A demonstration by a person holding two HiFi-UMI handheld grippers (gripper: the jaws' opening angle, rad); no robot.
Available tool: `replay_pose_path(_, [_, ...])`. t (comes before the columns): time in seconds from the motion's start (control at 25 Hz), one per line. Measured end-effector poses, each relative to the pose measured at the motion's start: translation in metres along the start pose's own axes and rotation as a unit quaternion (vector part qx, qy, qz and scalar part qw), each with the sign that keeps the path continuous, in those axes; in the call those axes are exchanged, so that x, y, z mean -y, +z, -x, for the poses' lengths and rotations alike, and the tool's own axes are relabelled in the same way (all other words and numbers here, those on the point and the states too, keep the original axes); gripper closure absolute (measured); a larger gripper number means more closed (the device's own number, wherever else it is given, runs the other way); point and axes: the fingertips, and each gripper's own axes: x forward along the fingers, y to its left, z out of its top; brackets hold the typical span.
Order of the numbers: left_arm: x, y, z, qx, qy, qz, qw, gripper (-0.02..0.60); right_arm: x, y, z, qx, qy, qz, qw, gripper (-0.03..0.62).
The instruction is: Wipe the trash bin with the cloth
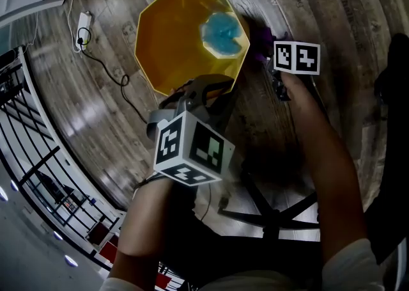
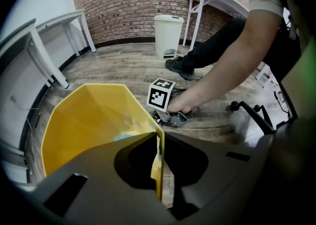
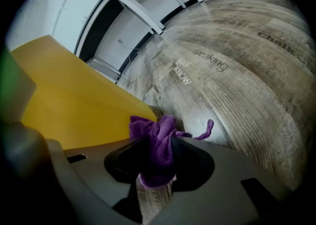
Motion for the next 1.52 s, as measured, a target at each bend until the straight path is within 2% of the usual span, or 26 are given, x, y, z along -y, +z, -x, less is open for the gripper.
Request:
replay_pose_path(0.4, [-0.008, 0.032, -0.015, 0.022, 0.022, 0.051, 0.9982, 0.561, -0.016, 0.007, 0.085, 0.067, 0.036, -0.055, 0.996, 0.453])
replay_pose_path(0.48, [-0.007, 0.038, -0.013, 0.024, 0.02, 0.046, 0.9985, 0.56, -0.022, 0.008, 0.1, 0.079, 0.046, -0.066, 0.994, 0.453])
replay_pose_path(0.6, [-0.002, 0.036, -0.003, 0.017, 0.014, 0.009, 0.9997, 0.489, -0.036, 0.012, 0.124, 0.105, 0.073, -0.077, 0.989, 0.453])
replay_pose_path(0.68, [0.003, 0.025, 0.002, -0.002, 0.011, -0.015, 0.9998, 0.472, -0.048, 0.018, 0.142, 0.13, 0.103, -0.076, 0.983, 0.453])
replay_pose_path(0.8, [0.003, 0.012, 0.001, -0.02, 0.01, -0.022, 0.9995, 0.472, -0.064, 0.025, 0.166, 0.165, 0.149, -0.081, 0.972, 0.453])
replay_pose_path(0.92, [0.0, 0.01, -0.004, -0.023, 0.015, -0.019, 0.9994, 0.476, -0.087, 0.026, 0.183, 0.18, 0.198, -0.075, 0.96, 0.454])
replay_pose_path(1.0, [-0.002, 0.013, -0.005, -0.019, 0.018, -0.011, 0.9996, 0.549, -0.104, 0.029, 0.192, 0.191, 0.228, -0.07, 0.952, 0.453])
replay_pose_path(1.12, [-0.004, 0.018, -0.006, -0.006, 0.014, 0.023, 0.9996, 0.554, -0.123, 0.037, 0.203, 0.207, 0.26, -0.071, 0.941, 0.453])
replay_pose_path(1.2, [-0.006, 0.022, -0.008, 0.001, 0.013, 0.046, 0.9988, 0.557, -0.131, 0.042, 0.209, 0.212, 0.273, -0.065, 0.936, 0.453])
replay_pose_path(1.32, [-0.008, 0.026, -0.009, 0.004, 0.019, 0.058, 0.9981, 0.557, -0.138, 0.046, 0.214, 0.22, 0.282, -0.058, 0.932, 0.453])
replay_pose_path(1.52, [-0.007, 0.028, -0.009, 0.007, 0.016, 0.057, 0.9982, 0.557, -0.139, 0.041, 0.203, 0.214, 0.265, -0.048, 0.939, 0.453])
